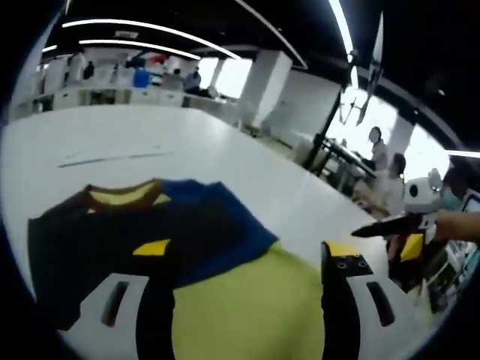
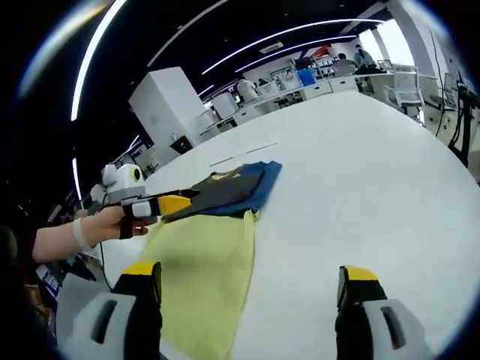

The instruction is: Fold the garment on the visible template until the final outline fits inside the template.

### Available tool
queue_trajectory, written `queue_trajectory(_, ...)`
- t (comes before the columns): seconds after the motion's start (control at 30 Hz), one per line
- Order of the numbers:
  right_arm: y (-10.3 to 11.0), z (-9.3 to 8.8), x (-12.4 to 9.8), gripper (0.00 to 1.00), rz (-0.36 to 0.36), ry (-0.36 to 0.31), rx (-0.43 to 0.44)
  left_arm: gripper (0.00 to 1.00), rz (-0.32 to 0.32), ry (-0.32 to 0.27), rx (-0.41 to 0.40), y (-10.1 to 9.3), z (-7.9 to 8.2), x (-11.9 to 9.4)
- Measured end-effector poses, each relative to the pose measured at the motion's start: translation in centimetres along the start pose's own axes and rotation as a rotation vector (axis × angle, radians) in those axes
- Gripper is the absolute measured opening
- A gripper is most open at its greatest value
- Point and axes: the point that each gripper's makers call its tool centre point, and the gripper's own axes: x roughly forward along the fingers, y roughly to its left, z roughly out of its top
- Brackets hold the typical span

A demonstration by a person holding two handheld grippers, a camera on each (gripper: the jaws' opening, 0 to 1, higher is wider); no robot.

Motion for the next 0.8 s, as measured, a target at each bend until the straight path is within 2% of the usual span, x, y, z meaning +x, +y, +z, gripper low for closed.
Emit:
queue_trajectory(0.4, 2.4, 0.5, 1.3, 0.98, 0.048, 0.01, -0.045, 0.76, 0.096, -0.035, -0.013, 2.4, -1.2, -7.6)
queue_trajectory(0.6, 3.7, 0.8, 2.1, 0.98, 0.073, 0.017, -0.068, 0.76, 0.136, -0.031, -0.036, 3.7, -2.0, -11.5)
queue_trajectory(0.8, 4.8, 0.6, 2.7, 0.97, 0.093, 0.028, -0.088, 0.76, 0.173, -0.014, -0.028, 4.4, -3.5, -15.7)
